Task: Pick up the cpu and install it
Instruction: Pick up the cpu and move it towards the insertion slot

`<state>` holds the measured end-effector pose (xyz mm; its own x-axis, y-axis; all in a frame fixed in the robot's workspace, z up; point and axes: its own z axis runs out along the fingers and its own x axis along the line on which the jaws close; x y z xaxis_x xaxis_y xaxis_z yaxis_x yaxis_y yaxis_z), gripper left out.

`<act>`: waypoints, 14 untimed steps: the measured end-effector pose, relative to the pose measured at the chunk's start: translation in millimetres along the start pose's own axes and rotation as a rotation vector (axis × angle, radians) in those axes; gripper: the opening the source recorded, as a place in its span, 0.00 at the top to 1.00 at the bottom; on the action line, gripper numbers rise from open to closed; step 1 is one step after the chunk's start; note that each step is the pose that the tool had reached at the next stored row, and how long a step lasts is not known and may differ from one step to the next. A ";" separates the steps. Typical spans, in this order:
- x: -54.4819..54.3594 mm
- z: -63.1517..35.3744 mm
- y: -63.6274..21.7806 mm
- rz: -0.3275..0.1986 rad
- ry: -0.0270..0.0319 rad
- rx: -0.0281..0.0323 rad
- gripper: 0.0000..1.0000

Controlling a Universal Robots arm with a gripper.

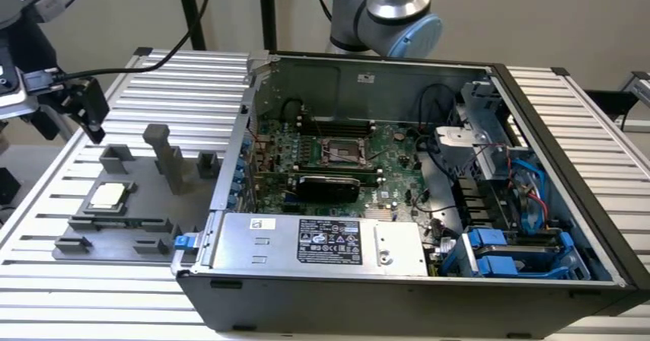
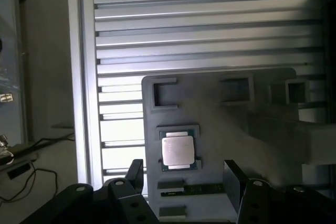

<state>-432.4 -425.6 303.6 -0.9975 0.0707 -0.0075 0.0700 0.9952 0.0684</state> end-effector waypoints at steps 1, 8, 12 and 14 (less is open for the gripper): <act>0.0 1.7 -0.1 0.000 0.0001 0.0000 0.29; 0.1 14.5 -1.0 0.000 0.0000 0.0000 0.29; 0.2 21.8 -1.5 0.000 0.0001 0.0000 0.29; 0.2 25.4 -1.7 0.000 0.0000 0.0000 0.29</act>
<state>-432.4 -425.6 278.1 -0.9975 0.0707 -0.0075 0.0700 0.9952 0.0685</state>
